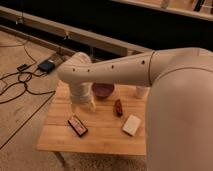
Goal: Place the ceramic cup in the ceramic bowl
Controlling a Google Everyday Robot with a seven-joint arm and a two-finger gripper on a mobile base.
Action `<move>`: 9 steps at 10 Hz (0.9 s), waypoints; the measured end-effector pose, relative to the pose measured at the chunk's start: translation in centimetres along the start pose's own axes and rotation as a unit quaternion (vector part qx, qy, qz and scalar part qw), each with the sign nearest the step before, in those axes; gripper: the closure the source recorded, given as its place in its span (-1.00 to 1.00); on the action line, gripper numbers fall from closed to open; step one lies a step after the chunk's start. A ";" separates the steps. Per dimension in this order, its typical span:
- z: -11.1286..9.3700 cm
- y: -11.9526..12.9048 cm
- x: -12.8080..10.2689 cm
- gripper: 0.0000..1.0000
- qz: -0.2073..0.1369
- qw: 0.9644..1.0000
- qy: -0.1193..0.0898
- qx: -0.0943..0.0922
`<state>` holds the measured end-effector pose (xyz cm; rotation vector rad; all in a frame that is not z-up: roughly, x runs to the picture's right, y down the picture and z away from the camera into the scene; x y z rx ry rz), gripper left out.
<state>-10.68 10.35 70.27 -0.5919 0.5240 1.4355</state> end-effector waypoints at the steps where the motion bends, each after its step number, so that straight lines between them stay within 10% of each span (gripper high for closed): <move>1: 0.0 0.0 0.0 -0.30 0.000 1.000 0.000 0.000; 9: 0.2 -4.7 -2.4 -0.30 0.025 1.000 -0.019 0.001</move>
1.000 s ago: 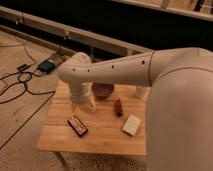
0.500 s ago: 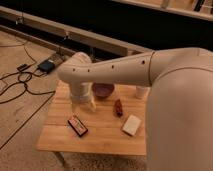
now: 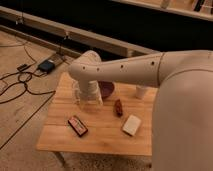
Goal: Place the ceramic cup in the ceramic bowl
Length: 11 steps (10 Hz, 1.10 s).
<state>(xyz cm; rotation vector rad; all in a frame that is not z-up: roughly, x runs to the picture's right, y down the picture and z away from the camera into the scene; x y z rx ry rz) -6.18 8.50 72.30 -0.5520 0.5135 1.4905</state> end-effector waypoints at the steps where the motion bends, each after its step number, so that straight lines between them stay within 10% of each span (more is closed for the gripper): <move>1: 0.1 -0.9 -0.4 -0.30 0.005 1.000 -0.004 0.000; 11: 2.4 -11.8 -5.2 -0.30 0.070 0.996 -0.060 0.012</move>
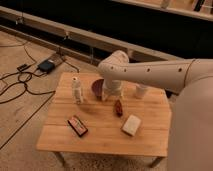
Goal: Place the ceramic cup in the ceramic bowl
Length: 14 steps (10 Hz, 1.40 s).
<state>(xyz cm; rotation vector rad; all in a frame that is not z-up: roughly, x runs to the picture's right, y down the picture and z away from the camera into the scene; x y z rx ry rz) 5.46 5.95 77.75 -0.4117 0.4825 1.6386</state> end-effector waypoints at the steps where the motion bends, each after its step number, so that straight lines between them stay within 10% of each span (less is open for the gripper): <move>1: 0.8 -0.7 -0.4 -0.30 -0.003 1.000 -0.004 -0.001; 14: 1.6 -8.2 -7.5 -0.30 -0.052 0.998 -0.023 0.030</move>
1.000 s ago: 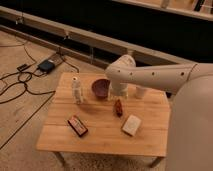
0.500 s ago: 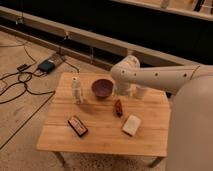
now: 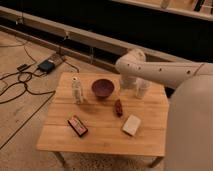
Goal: Place the ceramic cup in the ceramic bowl
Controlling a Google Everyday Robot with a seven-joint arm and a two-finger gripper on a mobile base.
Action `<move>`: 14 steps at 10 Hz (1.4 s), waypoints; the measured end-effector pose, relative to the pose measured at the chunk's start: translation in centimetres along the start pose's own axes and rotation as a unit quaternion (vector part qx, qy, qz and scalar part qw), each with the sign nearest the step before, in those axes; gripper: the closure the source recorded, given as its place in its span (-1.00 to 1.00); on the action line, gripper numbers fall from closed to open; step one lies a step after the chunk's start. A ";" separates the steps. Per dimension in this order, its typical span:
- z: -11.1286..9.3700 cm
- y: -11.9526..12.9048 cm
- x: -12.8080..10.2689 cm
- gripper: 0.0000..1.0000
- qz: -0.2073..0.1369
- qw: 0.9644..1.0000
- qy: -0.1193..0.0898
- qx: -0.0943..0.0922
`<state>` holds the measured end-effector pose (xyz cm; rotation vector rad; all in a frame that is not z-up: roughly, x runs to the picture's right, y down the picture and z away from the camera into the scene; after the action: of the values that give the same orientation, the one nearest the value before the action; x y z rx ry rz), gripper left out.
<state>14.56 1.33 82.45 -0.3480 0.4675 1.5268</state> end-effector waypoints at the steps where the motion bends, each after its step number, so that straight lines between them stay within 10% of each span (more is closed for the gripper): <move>1: 0.3 -0.6 -0.6 -0.30 -0.004 1.000 0.002 0.000; 12: 7.9 -5.2 -9.1 -0.29 -0.039 0.999 0.030 -0.019; 14: 9.1 -5.2 -9.0 0.04 -0.033 0.998 0.041 -0.026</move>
<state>20.54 -2.06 94.39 -0.4642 0.4767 1.4658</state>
